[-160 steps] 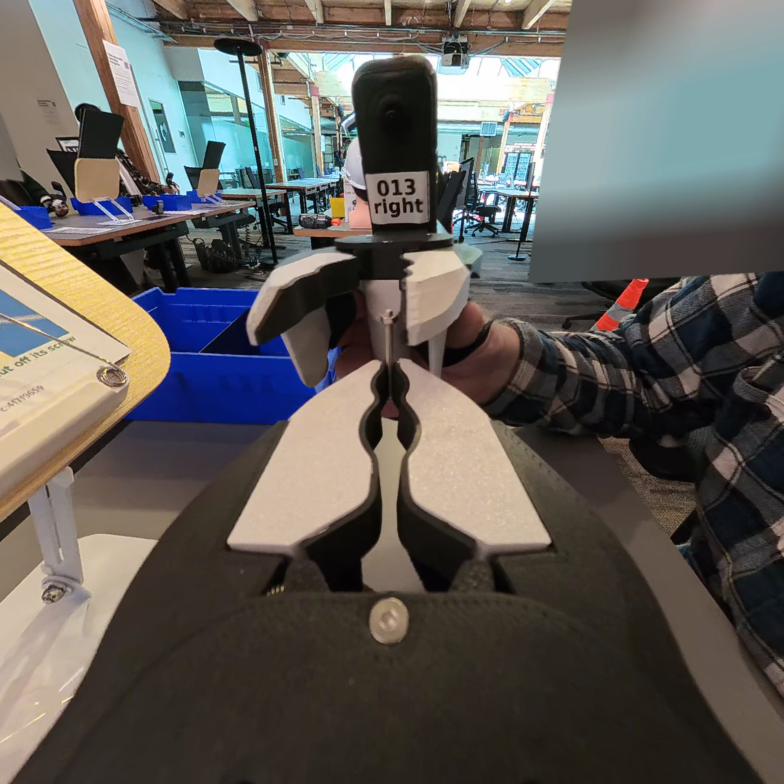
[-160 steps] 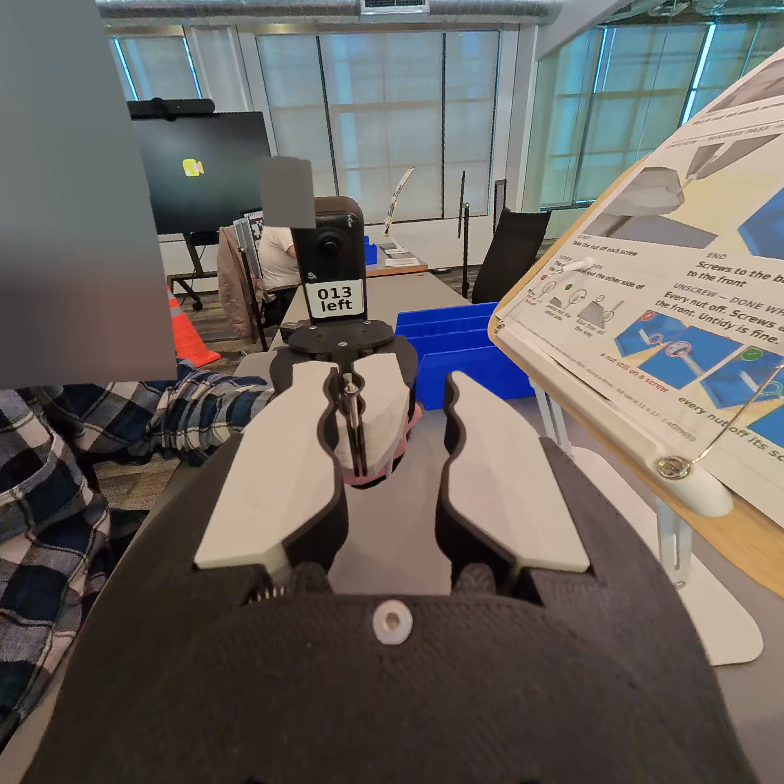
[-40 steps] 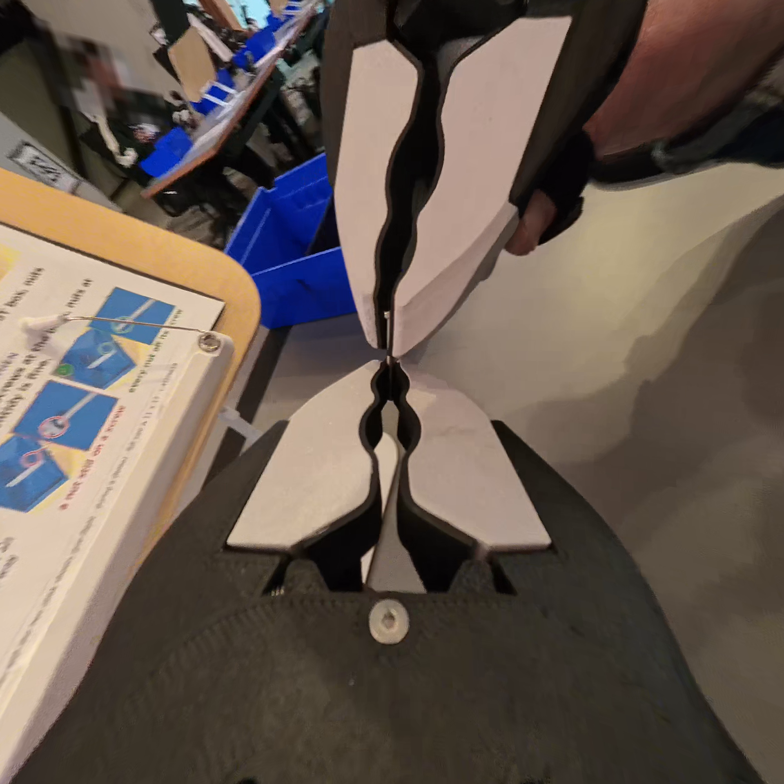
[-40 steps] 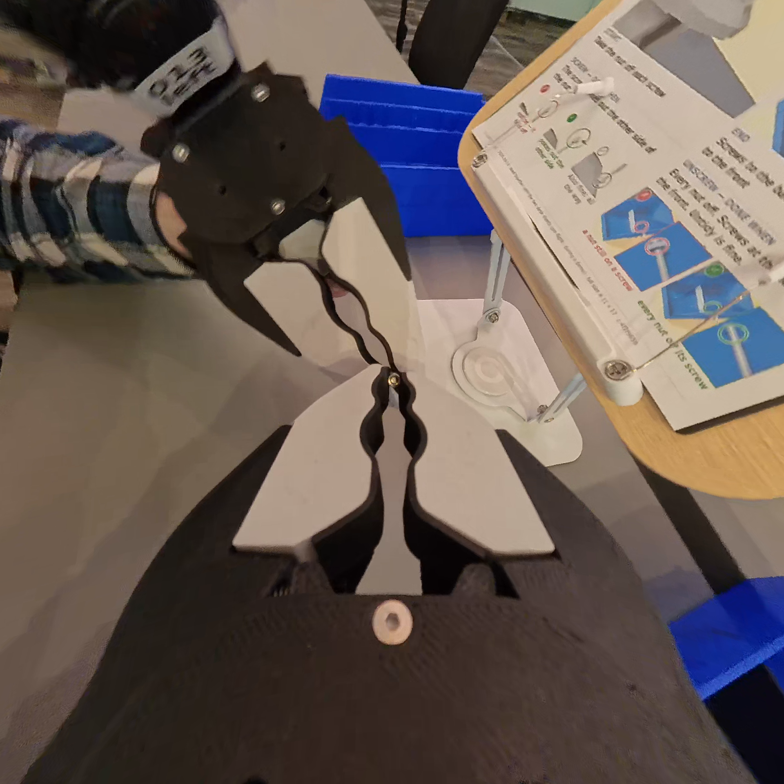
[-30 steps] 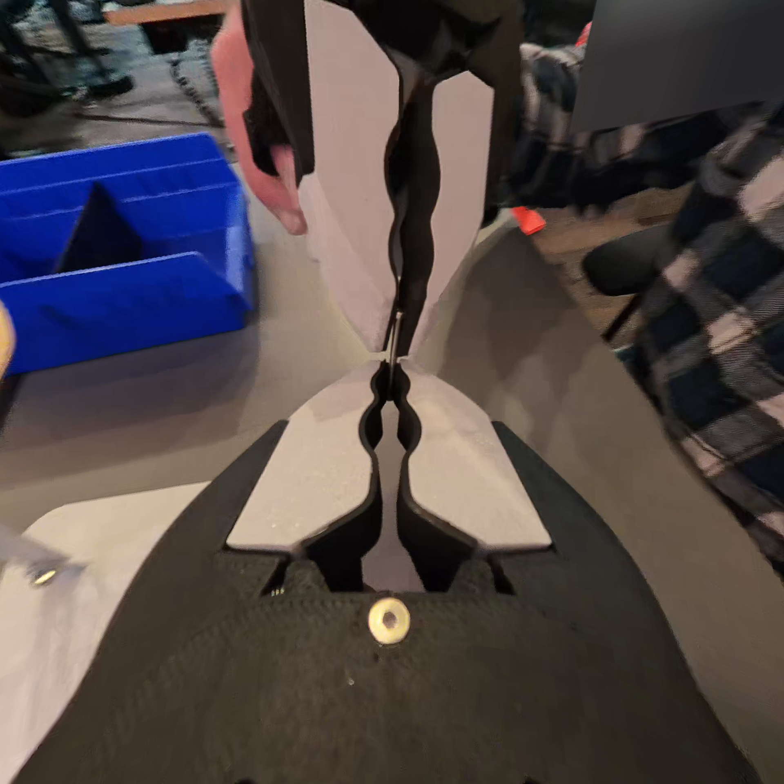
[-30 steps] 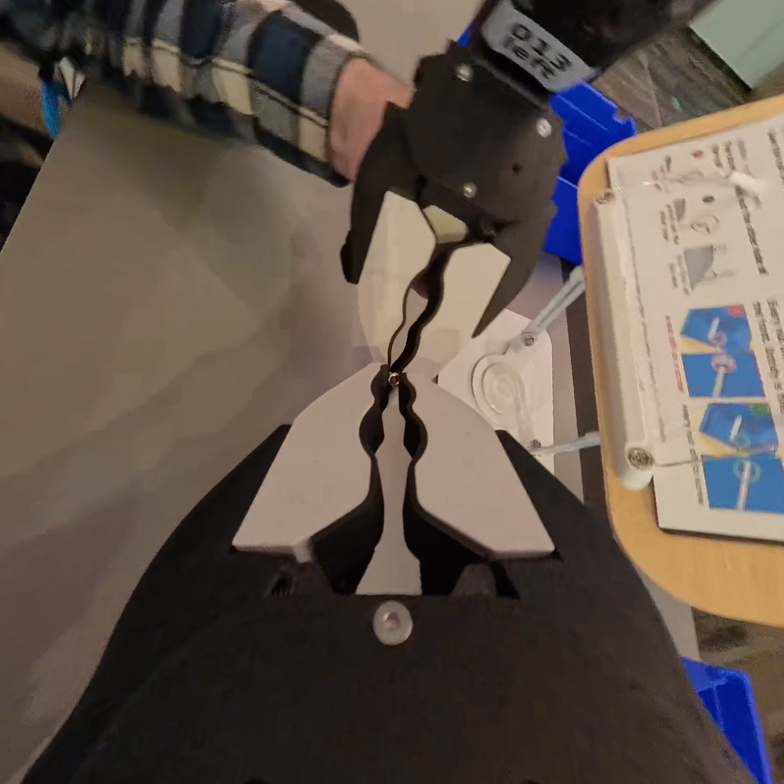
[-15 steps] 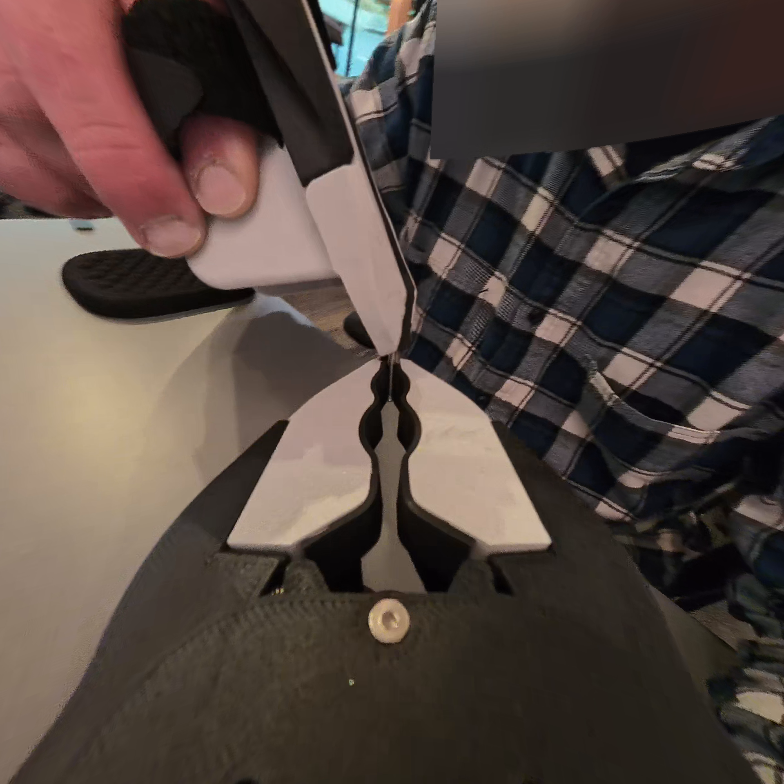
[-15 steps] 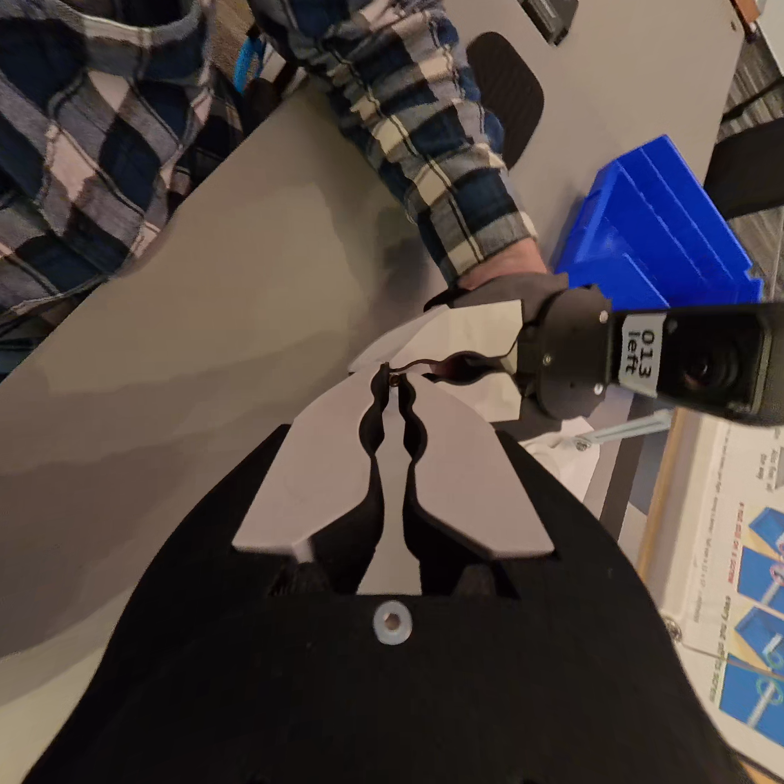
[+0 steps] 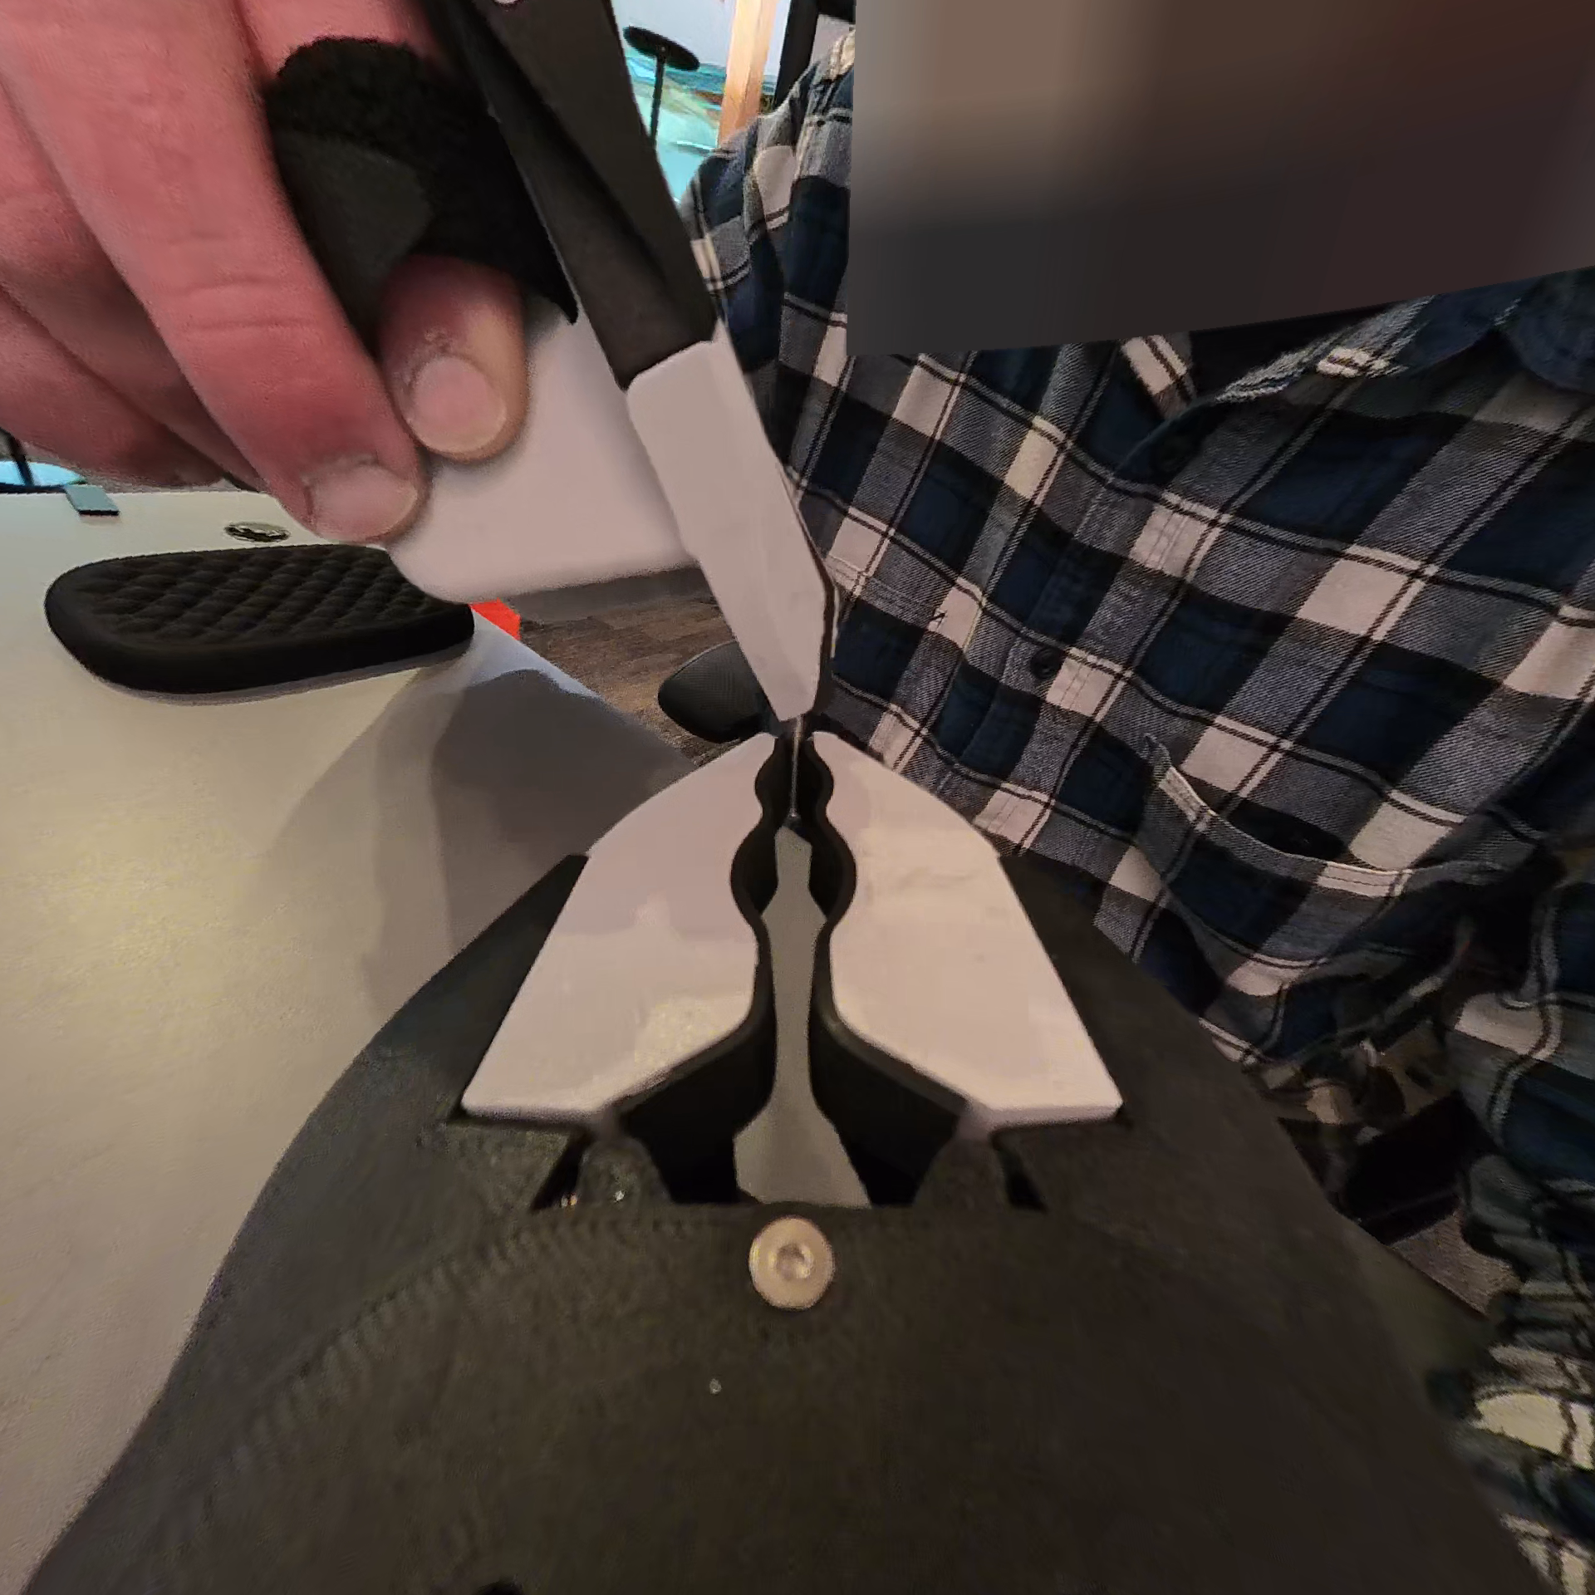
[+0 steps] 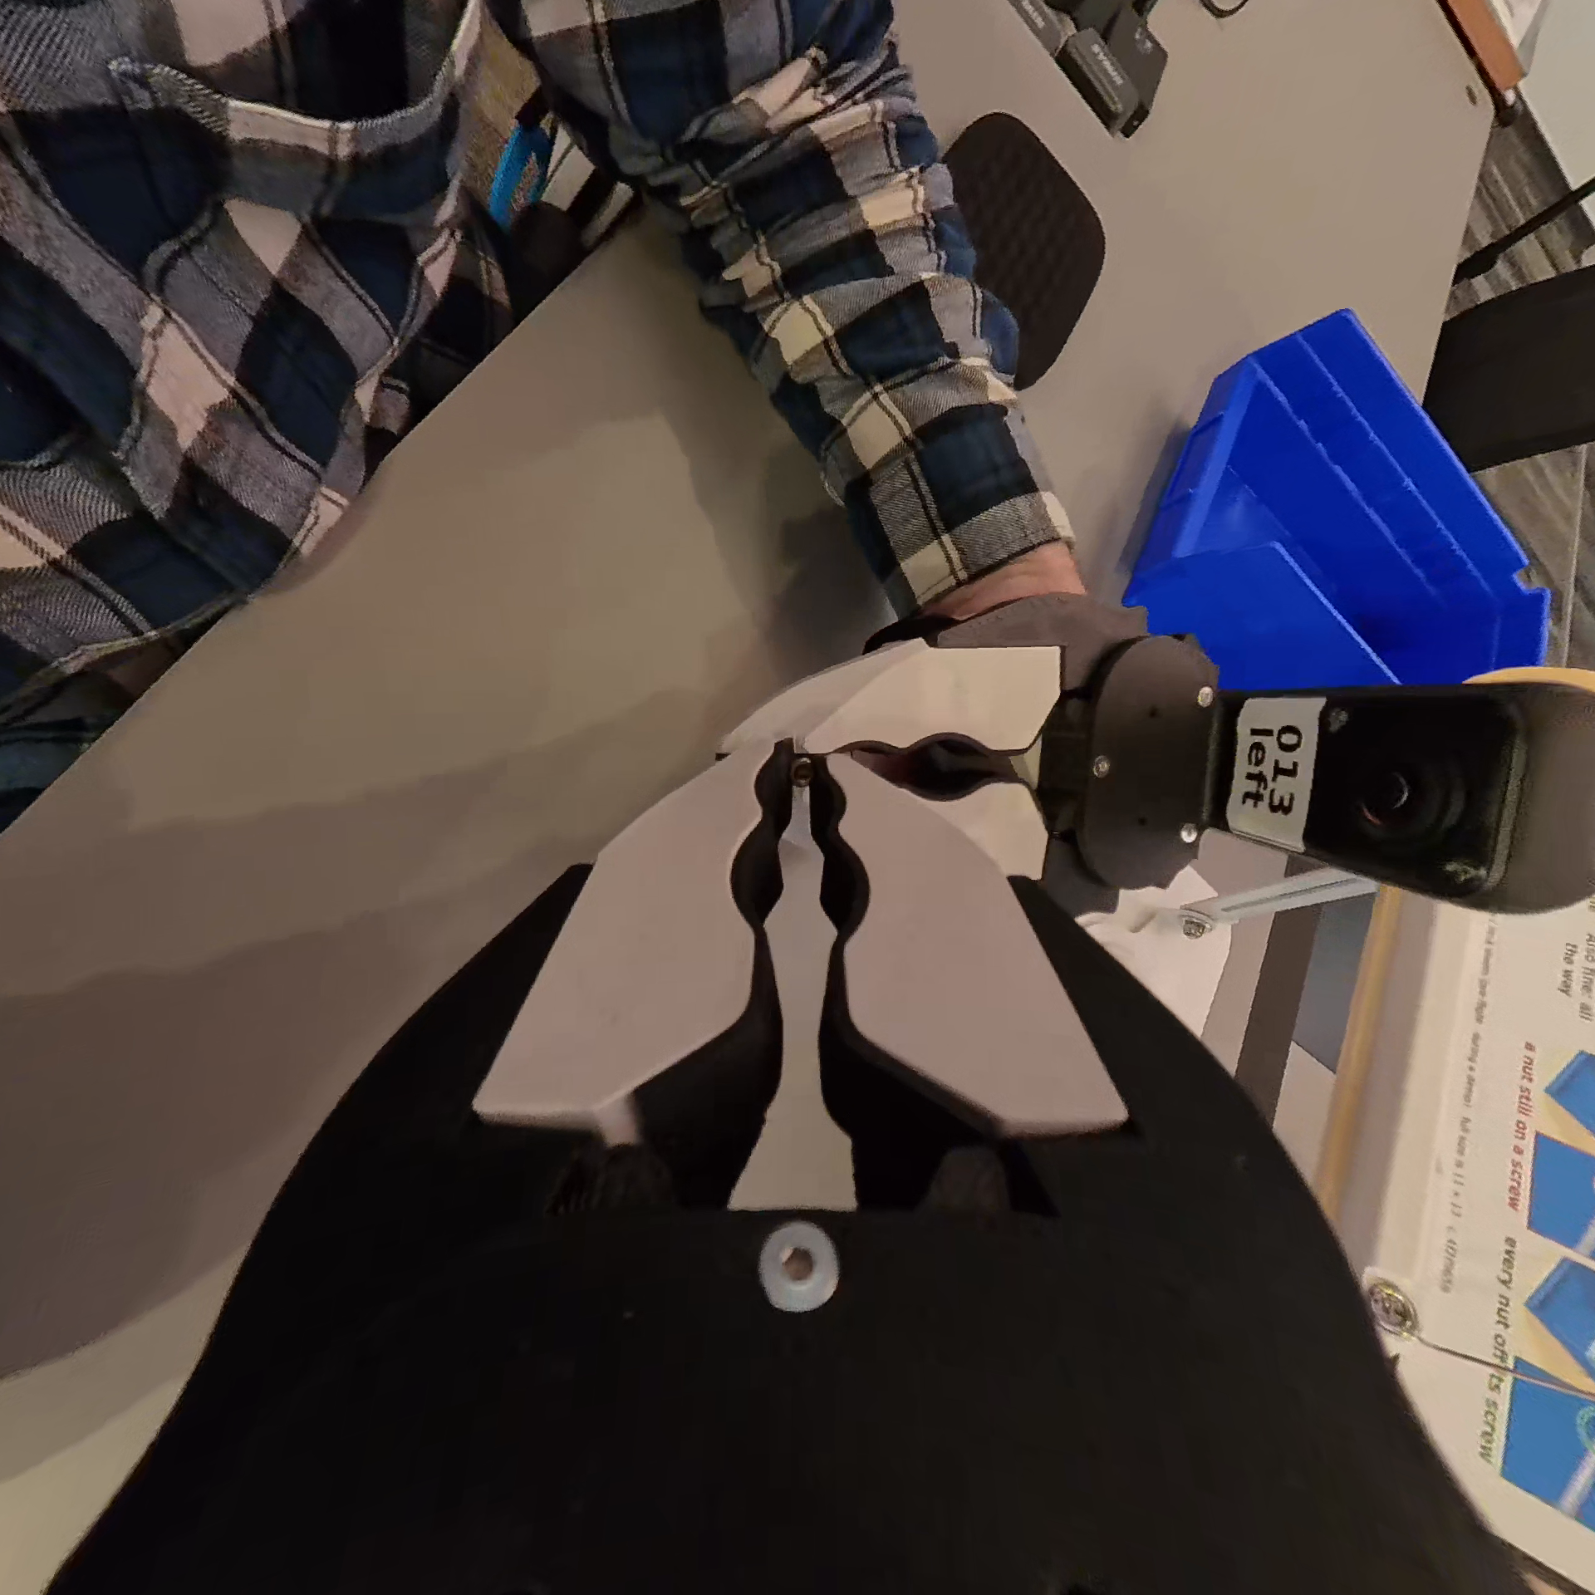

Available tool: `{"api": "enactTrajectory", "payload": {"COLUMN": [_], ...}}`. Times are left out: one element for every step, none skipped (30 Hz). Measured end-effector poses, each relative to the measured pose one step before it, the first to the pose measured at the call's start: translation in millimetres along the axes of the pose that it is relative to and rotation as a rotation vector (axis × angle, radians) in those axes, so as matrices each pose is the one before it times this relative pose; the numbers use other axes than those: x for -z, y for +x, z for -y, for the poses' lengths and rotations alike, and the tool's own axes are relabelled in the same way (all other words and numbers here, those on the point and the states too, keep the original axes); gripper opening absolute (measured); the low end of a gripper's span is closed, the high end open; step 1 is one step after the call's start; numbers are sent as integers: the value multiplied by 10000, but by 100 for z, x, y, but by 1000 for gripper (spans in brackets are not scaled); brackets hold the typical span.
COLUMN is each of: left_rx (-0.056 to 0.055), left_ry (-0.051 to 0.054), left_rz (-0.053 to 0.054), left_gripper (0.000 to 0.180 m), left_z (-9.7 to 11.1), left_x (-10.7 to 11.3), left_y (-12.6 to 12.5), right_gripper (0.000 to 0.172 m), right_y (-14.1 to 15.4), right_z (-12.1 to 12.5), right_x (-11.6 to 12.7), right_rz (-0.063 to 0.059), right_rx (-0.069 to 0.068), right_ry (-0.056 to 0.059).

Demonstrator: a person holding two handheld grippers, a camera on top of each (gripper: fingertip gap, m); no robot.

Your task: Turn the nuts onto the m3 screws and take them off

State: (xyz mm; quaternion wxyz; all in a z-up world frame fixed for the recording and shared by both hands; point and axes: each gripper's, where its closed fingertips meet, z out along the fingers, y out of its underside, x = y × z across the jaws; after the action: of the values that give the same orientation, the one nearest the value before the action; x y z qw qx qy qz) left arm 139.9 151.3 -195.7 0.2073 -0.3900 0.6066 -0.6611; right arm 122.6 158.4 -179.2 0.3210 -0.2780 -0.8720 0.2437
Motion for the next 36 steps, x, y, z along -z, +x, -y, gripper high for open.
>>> {"api": "enactTrajectory", "payload": {"left_rx": [-37,-38,-48,-9,1,-21,-24,-6,-10,-27,-41,-24,-19,-15,-32,4,33,3,-15,7,-21,-57,-42,-27,-49,-101,-111,-145,-198,-237,-241,-215,-206,-210,-201,-172], "left_ry": [-50,2,63,-3,-36,0,10,11,-24,-9,-97,-96,-70,41,40,25,26,-10,-36,-22,-30,-32,-35,-27,-31,-68,-136,-219,-256,-320,-223,-106,-160,-148,-120,-85], "left_rz": [131,147,111,121,133,112,146,130,111,77,65,81,48,28,88,96,4,-17,64,40,25,106,110,102,144,202,270,376,416,450,464,491,530,398,462,476], "left_gripper": [2,2,2,2,2,2,3,3,3,3,3,3,3,2,1,1,1,1,3,6,8,9,10,12,14,15,17,20,23,23,24,25,25,26,27,26], "left_z": [11,85,152,90,24,54,65,70,37,90,-32,-78,-53,71,71,36,32,-15,-62,7,27,52,36,38,39,19,-49,-122,-131,-178,-7,135,34,13,44,71], "left_x": [55,112,133,72,57,62,64,61,23,12,-41,-44,-44,11,50,58,25,-15,-39,-53,-27,18,42,60,64,40,21,4,-15,-24,13,104,115,108,105,82], "left_y": [-96,-119,-85,-140,-172,-141,-183,-163,-135,-71,-36,-56,-22,-7,-121,-169,-38,-1,-88,-35,5,-85,-81,-84,-131,-191,-265,-388,-390,-410,-428,-504,-583,-398,-498,-558], "right_gripper": [5,5,5,5,5,5,5,5,5,5,5,5,5,5,5,5,5,5,5,5,5,5,5,5,5,5,5,5,5,5,5,5,5,5,5,5], "right_y": [67,114,159,123,90,81,94,104,97,110,62,43,33,24,82,92,53,27,80,109,78,81,110,130,141,136,147,188,246,257,227,242,220,204,205,195], "right_z": [-46,-68,-31,-40,-79,-83,-105,-116,-121,-197,-171,-62,-54,-18,-54,-99,-67,-11,-104,-164,-84,-28,-62,-108,-106,-103,-158,-243,-265,-176,-165,-226,-154,-101,-132,-150], "right_x": [15,49,83,67,47,37,66,76,36,-29,-58,-23,6,47,69,60,28,-1,-11,-6,7,32,58,58,62,59,42,42,75,112,110,113,142,159,157,135], "right_rz": [-56,-77,-97,-75,-58,-68,-74,-64,-56,-70,-46,-22,-31,-25,-46,-47,-20,-7,-44,-61,-33,-37,-63,-79,-80,-79,-80,-102,-132,-129,-114,-129,-128,-111,-121,-127], "right_rx": [-48,-65,-87,-90,-73,-64,-66,-80,-87,-66,-49,-57,-29,-24,-49,-38,-36,-16,-15,-21,-42,-71,-61,-59,-74,-92,-108,-119,-139,-166,-165,-142,-146,-168,-144,-118], "right_ry": [13,-9,23,25,-1,-2,-8,0,10,-43,-30,24,13,33,9,-29,-8,12,-52,-81,-4,46,18,-11,-5,1,-19,-62,-65,-3,-6,-52,-10,19,4,-1]}}
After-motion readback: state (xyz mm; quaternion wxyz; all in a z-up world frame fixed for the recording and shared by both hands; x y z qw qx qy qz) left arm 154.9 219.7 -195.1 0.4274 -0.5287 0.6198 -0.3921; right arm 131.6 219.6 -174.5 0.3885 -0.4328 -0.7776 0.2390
